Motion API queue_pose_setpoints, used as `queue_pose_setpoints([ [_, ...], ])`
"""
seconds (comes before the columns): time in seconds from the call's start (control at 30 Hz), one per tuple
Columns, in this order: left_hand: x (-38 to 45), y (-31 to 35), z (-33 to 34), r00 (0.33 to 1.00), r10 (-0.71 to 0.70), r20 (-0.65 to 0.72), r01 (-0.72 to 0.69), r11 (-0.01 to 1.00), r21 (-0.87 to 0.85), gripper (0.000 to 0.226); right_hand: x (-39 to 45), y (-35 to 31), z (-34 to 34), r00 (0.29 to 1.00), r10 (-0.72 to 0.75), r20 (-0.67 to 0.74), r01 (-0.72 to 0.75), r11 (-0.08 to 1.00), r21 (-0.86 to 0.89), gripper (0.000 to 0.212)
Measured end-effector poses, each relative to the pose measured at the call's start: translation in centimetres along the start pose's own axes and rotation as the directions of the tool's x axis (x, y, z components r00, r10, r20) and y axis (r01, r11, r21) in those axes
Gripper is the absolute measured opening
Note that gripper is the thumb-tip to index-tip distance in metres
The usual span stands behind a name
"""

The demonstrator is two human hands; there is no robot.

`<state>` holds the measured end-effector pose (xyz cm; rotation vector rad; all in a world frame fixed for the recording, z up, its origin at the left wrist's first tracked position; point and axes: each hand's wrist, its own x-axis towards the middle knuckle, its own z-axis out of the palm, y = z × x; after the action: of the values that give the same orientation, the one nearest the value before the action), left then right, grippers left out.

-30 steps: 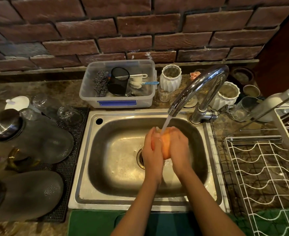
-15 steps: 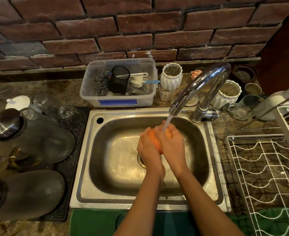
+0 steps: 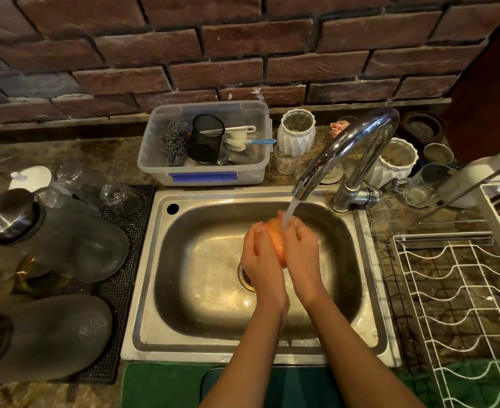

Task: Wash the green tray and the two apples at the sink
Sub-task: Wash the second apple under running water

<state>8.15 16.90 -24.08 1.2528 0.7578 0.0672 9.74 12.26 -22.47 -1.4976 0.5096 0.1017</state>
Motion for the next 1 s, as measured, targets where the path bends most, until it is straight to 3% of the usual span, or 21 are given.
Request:
queue_pose_setpoints([
  [0.13, 0.7, 0.5, 0.7, 0.983, -0.179, -0.041, 0.169, 0.970, -0.173, 0.029, 0.2, 0.4, 0.0, 0.984, -0.179, 0.022, 0.179, 0.953, -0.245, 0.037],
  [0.23, 0.4, 0.5, 0.9, 0.974, -0.226, 0.018, 0.226, 0.963, -0.149, 0.029, 0.8, 0.0, -0.2, 0.974, -0.225, -0.032, 0.204, 0.927, -0.314, 0.026],
  [0.3, 0.0, 0.2, 0.6, 0.991, -0.119, 0.068, 0.122, 0.991, -0.048, 0.035, 1.3, -0.4, -0.2, 0.990, -0.085, -0.110, 0.065, 0.983, -0.170, 0.023],
  [0.4, 0.0, -0.2, -0.1, 0.972, 0.117, 0.203, -0.151, 0.976, 0.159, 0.058, 1.8, -1.1, -0.3, 0.982, 0.121, -0.148, -0.126, 0.992, -0.029, 0.034],
  [0.5, 0.5, -0.2, -0.5, 0.963, 0.159, 0.217, -0.190, 0.973, 0.130, 0.050, 1.2, -0.9, -0.8, 0.992, 0.125, -0.026, -0.126, 0.992, -0.017, 0.038],
  [0.57, 1.1, 0.2, -0.4, 0.991, 0.053, 0.125, -0.058, 0.998, 0.039, 0.033, 0.5, -0.1, -1.3, 0.989, 0.040, 0.146, -0.033, 0.998, -0.048, 0.030],
  [0.63, 1.7, 0.5, -0.5, 0.989, -0.133, 0.066, 0.134, 0.991, -0.010, 0.030, 0.1, 0.6, -1.8, 0.962, -0.055, 0.268, 0.098, 0.984, -0.152, 0.040],
  [0.73, 1.9, 0.8, -0.7, 0.954, -0.278, 0.111, 0.275, 0.961, 0.038, 0.041, 0.1, 1.0, -2.0, 0.958, -0.157, 0.238, 0.222, 0.935, -0.277, 0.052],
  [0.8, 2.0, 0.8, -0.7, 0.952, -0.273, 0.137, 0.270, 0.962, 0.040, 0.044, 0.1, 1.1, -1.9, 0.968, -0.175, 0.181, 0.221, 0.937, -0.270, 0.050],
  [0.87, 2.0, 0.7, -0.7, 0.965, -0.172, 0.198, 0.155, 0.983, 0.099, 0.044, 0.2, 1.0, -1.9, 0.983, -0.122, 0.136, 0.147, 0.970, -0.195, 0.048],
  [0.93, 1.9, 0.3, -0.9, 0.968, -0.075, 0.239, 0.039, 0.987, 0.154, 0.043, 0.6, 0.9, -1.9, 0.984, -0.070, 0.164, 0.098, 0.981, -0.166, 0.048],
  [1.0, 2.0, 0.2, -1.2, 0.975, -0.074, 0.209, 0.046, 0.990, 0.133, 0.040, 0.7, 0.5, -2.1, 0.964, -0.085, 0.251, 0.148, 0.959, -0.242, 0.049],
])
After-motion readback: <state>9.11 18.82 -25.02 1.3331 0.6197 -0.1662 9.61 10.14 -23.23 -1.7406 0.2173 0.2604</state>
